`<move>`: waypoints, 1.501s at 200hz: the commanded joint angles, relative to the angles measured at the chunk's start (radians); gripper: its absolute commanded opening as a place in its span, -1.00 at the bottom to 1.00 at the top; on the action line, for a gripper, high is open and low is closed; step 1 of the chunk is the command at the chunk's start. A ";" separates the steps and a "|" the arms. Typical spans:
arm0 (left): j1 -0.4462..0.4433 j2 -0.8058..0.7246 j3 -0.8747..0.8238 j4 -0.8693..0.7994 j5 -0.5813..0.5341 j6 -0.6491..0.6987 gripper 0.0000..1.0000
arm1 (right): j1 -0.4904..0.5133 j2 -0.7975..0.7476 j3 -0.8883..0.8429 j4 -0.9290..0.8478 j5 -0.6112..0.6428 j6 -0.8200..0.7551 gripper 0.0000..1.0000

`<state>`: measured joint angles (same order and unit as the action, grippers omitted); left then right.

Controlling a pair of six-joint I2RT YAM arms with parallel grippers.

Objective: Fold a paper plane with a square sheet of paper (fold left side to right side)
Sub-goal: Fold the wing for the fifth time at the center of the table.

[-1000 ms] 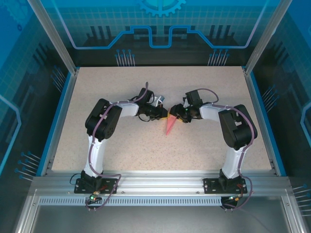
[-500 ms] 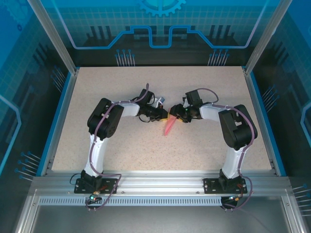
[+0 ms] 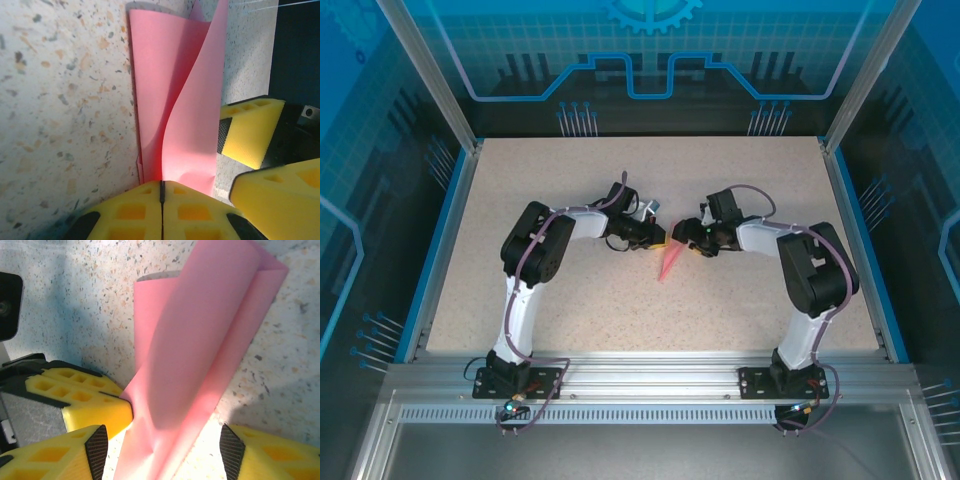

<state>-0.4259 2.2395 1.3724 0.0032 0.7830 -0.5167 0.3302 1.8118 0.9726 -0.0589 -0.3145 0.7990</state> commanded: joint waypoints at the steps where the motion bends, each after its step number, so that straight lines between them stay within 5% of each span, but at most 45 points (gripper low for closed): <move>1: -0.004 0.054 0.013 -0.039 -0.020 0.034 -0.88 | -0.016 -0.055 -0.022 0.018 -0.002 -0.019 0.27; 76: -0.012 0.054 0.036 -0.052 -0.007 0.047 -0.87 | -0.038 -0.077 0.007 0.056 -0.039 -0.039 -0.40; 300: -0.026 0.080 0.081 -0.128 -0.028 0.085 -0.84 | 0.003 0.125 0.136 -0.065 0.038 -0.084 -0.38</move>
<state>-0.4274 2.2639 1.4395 -0.1009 0.7948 -0.4675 0.3218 1.9118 1.0950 -0.0902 -0.2962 0.7315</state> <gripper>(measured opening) 0.077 0.307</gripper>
